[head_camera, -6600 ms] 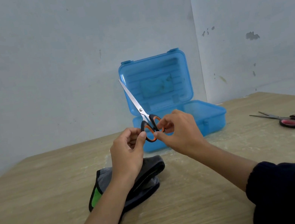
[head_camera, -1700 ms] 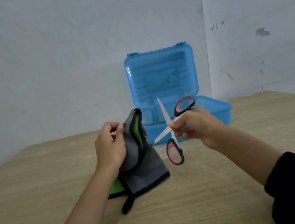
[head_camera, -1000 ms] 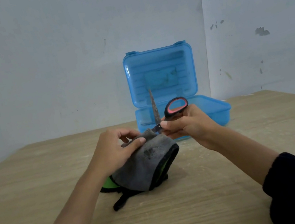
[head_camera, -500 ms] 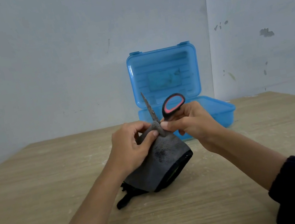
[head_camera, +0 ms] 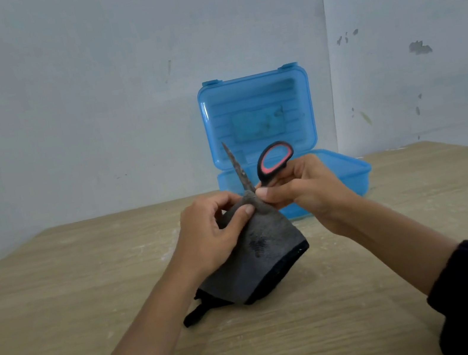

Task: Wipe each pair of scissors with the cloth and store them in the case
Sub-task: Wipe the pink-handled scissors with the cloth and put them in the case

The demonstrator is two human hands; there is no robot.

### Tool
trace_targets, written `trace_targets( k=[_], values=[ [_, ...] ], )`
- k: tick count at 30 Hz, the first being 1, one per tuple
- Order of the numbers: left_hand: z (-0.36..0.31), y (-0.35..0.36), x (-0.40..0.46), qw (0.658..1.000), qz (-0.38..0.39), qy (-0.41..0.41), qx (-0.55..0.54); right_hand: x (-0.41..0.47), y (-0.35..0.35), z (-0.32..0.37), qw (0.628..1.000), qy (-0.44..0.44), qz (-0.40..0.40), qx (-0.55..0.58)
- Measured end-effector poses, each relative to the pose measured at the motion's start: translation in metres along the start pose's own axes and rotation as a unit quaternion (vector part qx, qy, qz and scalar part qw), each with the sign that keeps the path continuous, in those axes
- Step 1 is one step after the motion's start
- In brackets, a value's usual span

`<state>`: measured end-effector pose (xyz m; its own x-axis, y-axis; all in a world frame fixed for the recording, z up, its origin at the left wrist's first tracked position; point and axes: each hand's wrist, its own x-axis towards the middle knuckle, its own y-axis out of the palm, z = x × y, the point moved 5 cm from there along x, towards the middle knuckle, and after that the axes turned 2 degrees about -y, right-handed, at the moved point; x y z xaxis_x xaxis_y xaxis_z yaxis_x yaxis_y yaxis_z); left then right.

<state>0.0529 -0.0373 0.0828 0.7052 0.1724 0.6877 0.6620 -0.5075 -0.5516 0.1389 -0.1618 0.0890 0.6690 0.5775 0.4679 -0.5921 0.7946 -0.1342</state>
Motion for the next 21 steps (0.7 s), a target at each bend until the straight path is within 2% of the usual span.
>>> trace_targets(
  k=[4,9,15,21],
  values=[
    [0.002,-0.009,-0.002,1.0,-0.013,0.005,0.014,0.002,-0.011,0.006,1.0,0.006,-0.014,-0.004],
    [0.0,-0.005,-0.002,0.999,-0.03,-0.013,-0.026,-0.001,-0.001,0.002,0.999,0.016,0.017,-0.035],
    [0.001,-0.002,0.0,1.0,-0.018,-0.005,0.006,-0.002,0.0,-0.001,0.998,0.021,-0.047,0.046],
    [0.005,-0.003,-0.005,0.998,-0.02,-0.014,0.055,0.001,-0.011,-0.003,0.996,0.041,-0.063,0.048]
  ],
)
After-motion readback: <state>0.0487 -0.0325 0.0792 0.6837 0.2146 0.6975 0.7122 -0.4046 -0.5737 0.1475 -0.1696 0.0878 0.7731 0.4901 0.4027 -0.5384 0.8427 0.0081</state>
